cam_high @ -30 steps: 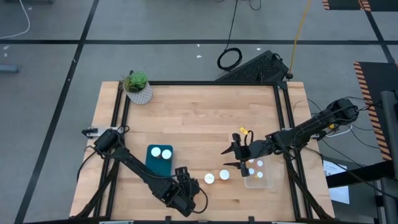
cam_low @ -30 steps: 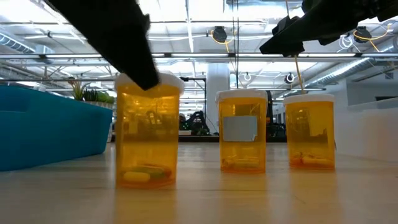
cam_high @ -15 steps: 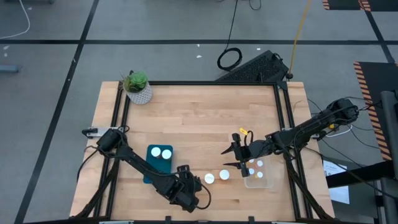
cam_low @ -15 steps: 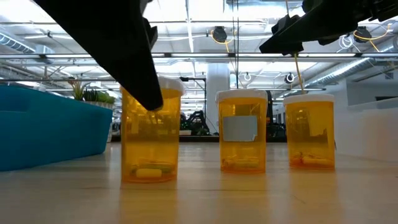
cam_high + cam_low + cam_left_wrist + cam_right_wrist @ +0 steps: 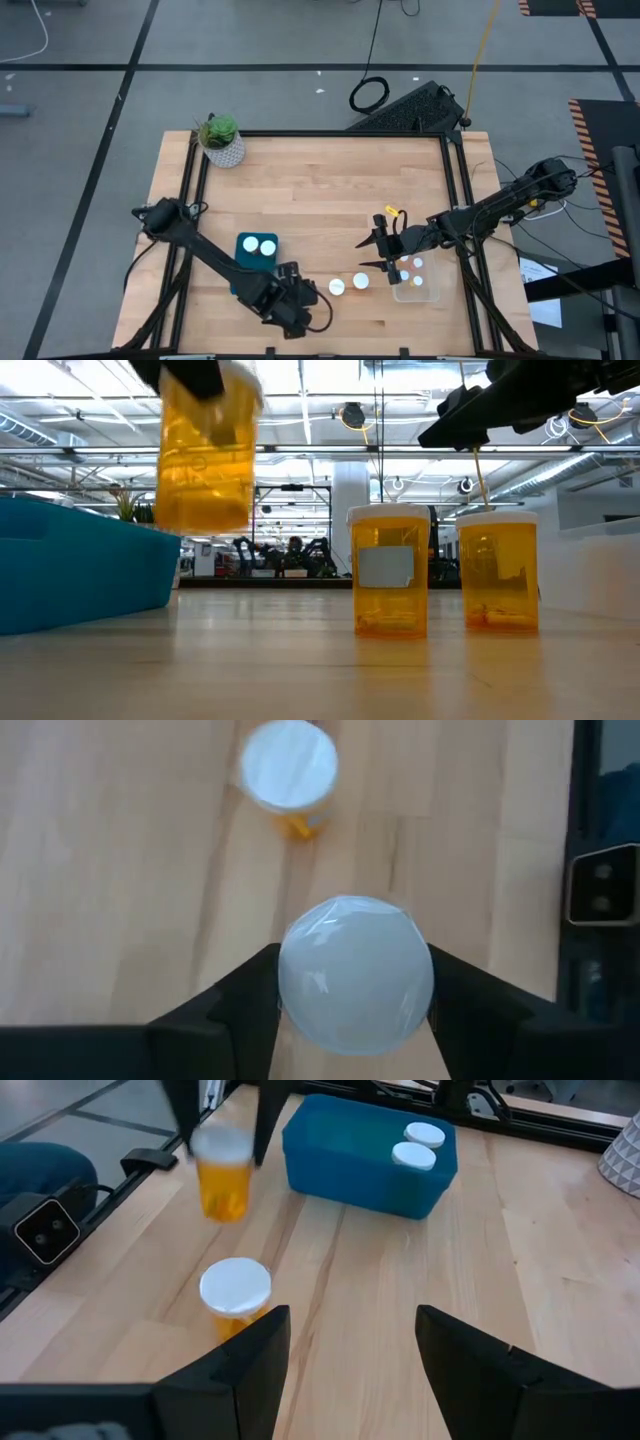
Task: Pick and place medicine bottles into bin by pill shape (circle, oval)
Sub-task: Put the orange bottled capsule into the blue bin
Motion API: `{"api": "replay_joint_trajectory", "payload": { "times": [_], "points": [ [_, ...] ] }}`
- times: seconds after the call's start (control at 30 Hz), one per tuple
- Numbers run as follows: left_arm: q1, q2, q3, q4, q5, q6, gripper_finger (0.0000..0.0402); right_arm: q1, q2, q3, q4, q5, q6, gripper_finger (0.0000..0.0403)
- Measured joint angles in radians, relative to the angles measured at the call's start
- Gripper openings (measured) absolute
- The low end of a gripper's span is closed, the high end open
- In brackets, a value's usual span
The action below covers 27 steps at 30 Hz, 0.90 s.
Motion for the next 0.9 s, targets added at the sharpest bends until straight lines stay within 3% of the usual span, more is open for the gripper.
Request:
{"api": "replay_joint_trajectory", "payload": {
  "times": [0.5, 0.9],
  "points": [
    [-0.025, -0.28, 0.0, -0.364, -0.038, -0.07, 0.0217, 0.0, 0.0, 0.0, -0.009, -0.001, -0.013, 0.0212],
    [-0.095, -0.308, -0.02, -0.508, -0.108, -0.208, 0.0218, 0.0, 0.0, 0.0, 0.007, -0.001, 0.003, 0.0212]
  ]
}}
